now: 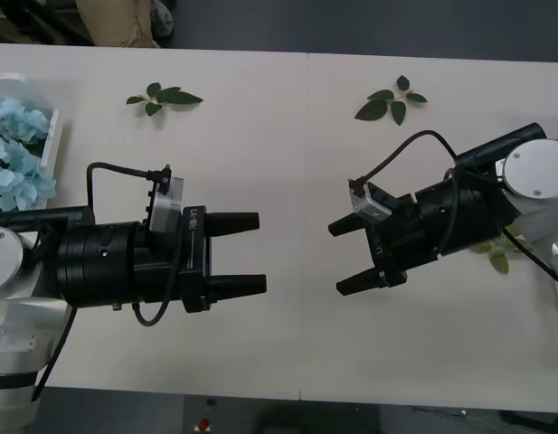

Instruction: Put the red flowers into the right box and the blue flowers into the left box

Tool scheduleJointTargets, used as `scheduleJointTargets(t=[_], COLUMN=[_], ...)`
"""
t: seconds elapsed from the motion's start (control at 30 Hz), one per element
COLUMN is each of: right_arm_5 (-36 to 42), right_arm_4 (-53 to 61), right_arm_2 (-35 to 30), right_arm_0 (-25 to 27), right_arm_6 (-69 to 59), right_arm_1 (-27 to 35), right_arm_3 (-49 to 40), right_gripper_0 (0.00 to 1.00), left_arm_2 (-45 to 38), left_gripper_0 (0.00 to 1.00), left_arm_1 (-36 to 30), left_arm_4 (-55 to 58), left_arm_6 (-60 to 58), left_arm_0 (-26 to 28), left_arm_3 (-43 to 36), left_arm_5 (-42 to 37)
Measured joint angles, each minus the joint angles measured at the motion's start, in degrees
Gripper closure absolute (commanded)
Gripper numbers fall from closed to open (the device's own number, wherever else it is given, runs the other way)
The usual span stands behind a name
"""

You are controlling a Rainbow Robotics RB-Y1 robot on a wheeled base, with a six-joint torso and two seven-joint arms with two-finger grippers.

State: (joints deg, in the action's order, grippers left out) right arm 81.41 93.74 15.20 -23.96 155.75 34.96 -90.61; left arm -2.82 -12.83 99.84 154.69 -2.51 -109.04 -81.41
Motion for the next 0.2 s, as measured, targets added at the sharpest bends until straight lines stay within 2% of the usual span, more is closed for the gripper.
scheduleJointTargets(t=[0.2], right_arm_5=[0.0], right_arm_4=[0.0], right_arm_2=[0.0], right_arm_0=[0.0], right_arm_6=[0.0], right_arm_1=[0.0], right_arm_3=[0.0], right_gripper_0=[0.00], left_arm_2=[0.0], left_gripper_0=[0.13], left_arm_1=[0.0], left_arm_4=[0.0], left_arm_6=[0.0], left_arm_0=[0.0], left_arm_3=[0.0], left_arm_5=[0.0])
